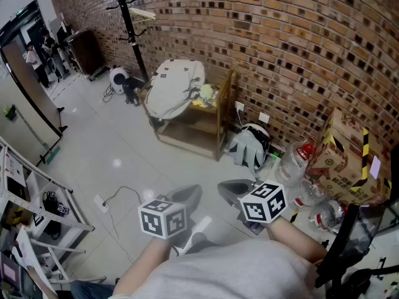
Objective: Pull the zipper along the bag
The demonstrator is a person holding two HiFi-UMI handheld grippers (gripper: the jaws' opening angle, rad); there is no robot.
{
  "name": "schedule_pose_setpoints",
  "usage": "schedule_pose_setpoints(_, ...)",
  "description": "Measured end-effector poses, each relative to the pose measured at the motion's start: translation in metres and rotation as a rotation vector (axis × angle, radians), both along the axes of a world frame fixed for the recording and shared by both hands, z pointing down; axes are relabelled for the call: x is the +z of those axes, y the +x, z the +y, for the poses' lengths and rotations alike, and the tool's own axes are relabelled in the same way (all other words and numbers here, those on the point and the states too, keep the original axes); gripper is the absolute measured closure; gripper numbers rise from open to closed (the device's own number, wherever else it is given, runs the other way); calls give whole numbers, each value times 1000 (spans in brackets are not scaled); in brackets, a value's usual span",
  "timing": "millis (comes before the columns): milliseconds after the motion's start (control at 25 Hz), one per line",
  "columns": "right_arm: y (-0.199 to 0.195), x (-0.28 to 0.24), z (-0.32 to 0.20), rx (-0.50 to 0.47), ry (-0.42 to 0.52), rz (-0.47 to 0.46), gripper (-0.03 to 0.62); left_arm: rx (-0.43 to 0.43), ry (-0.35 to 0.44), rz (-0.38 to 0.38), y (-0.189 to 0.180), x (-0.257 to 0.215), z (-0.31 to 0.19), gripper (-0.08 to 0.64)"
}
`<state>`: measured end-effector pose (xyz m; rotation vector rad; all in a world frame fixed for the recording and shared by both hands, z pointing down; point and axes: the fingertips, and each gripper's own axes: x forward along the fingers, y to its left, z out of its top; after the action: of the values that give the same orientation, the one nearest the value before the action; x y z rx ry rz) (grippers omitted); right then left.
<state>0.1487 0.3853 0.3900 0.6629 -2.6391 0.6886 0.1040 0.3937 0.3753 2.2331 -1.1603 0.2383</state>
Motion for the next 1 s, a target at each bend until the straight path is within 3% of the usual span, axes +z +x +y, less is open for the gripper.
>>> schedule_pose_setpoints(560, -1, -3, -13, -22, 4, -11, 591, -22, 7, -18, -3, -4, -15, 558)
schedule_pose_setpoints(1000, -27, 23, -86, -3, 11, 14, 591, 4, 21, 4, -28, 23, -88, 558)
